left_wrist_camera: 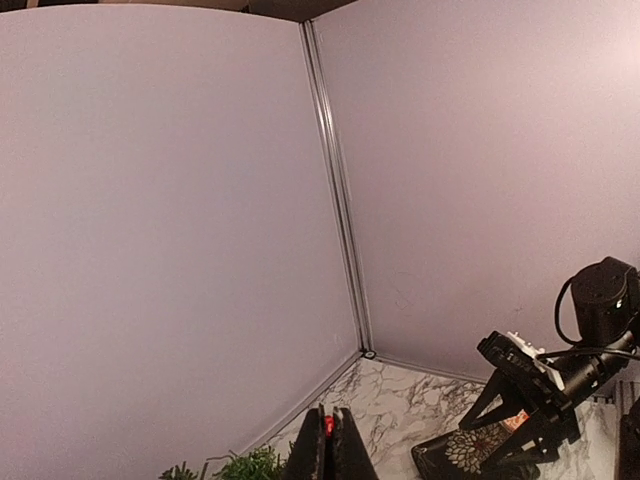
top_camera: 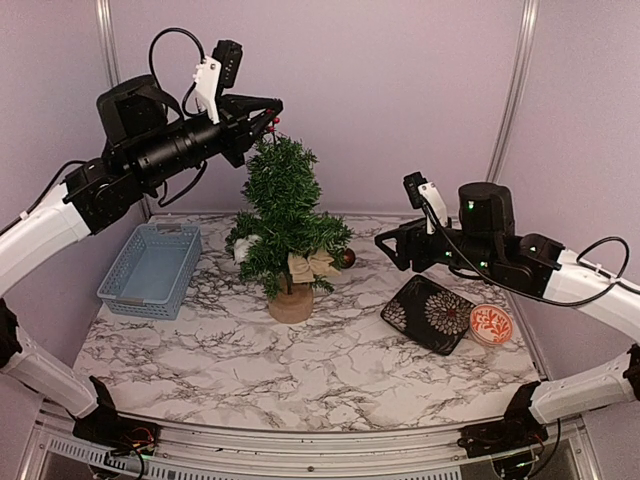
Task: Decorate the small christmas tree
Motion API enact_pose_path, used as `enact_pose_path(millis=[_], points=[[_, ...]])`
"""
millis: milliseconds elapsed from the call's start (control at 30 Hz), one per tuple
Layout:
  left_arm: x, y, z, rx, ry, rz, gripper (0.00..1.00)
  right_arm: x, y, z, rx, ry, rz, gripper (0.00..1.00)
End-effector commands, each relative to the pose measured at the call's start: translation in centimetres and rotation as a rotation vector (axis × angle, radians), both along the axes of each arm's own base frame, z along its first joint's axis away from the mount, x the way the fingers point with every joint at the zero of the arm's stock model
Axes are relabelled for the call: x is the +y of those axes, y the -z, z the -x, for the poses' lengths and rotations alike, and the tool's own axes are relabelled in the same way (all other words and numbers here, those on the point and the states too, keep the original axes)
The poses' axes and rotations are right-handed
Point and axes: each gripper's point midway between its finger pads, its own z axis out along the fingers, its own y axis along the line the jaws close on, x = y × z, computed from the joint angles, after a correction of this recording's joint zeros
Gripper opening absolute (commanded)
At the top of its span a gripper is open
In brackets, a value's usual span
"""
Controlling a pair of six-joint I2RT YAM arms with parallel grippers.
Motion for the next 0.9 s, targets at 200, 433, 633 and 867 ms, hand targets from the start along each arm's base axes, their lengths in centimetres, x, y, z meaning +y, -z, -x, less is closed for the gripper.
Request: enact_pose_path(millis=[200,433,633,867], points=[[-1.0,-0.9,-3.8,-0.117,-0.191,-0.038,0.00,-1.0,-1.2,0.8,-0.011,0.020,-0.064,0.68],[-1.6,1.0,-5.9,-0.124,-0.266,-0.131,0.00,-1.8,-0.8,1.0,-0.006,0.048,-0.068,0.68],[-2.1,2.7,-6.8,-0.118,-0.290,-0.186,0.00,-2.0,-0.6,1.0,-0.004,0.058,-0.063,0.68],[-2.6,4.5,-7.3,-0.076,-0.281,-0.208,0.00,-2.1,-0.2,1.1,0.000,0.060,-0.060,0.68]])
